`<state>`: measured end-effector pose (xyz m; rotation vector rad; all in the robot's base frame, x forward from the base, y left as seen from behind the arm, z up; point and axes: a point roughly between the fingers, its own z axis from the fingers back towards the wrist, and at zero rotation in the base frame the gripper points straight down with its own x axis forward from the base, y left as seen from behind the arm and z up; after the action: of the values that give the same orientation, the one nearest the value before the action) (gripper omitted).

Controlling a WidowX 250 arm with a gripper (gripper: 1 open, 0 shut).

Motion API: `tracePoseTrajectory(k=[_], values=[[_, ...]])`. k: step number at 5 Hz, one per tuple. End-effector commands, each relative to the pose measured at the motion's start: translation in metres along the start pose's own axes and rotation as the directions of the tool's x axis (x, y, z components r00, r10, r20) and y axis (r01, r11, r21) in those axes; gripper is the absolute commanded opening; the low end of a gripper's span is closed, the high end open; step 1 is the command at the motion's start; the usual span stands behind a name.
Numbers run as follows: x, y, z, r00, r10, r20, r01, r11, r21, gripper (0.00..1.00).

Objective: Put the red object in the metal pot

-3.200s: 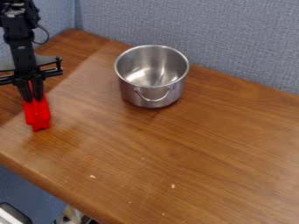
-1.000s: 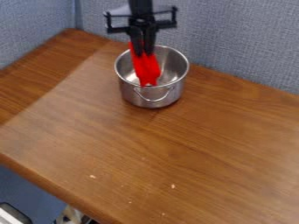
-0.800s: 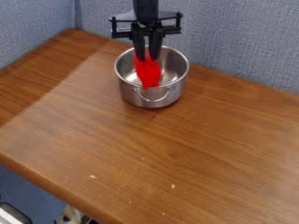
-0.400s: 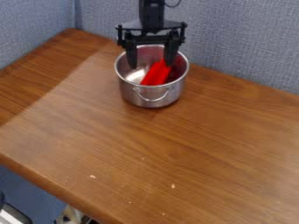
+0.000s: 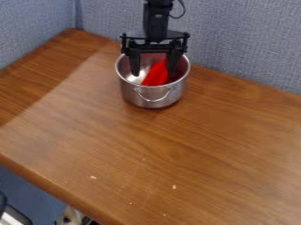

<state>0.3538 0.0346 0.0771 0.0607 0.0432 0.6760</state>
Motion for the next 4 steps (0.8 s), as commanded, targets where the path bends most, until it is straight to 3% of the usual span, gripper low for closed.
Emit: tracePoseTrajectory(k=[1, 4], values=[[0.005, -0.001, 0.023, 0.999, 0.01, 0.046, -0.008, 0.999, -0.035, 1.0], [0.008, 0.015, 0.047, 0.998, 0.038, 0.046, -0.034, 0.995, -0.093, 1.0]])
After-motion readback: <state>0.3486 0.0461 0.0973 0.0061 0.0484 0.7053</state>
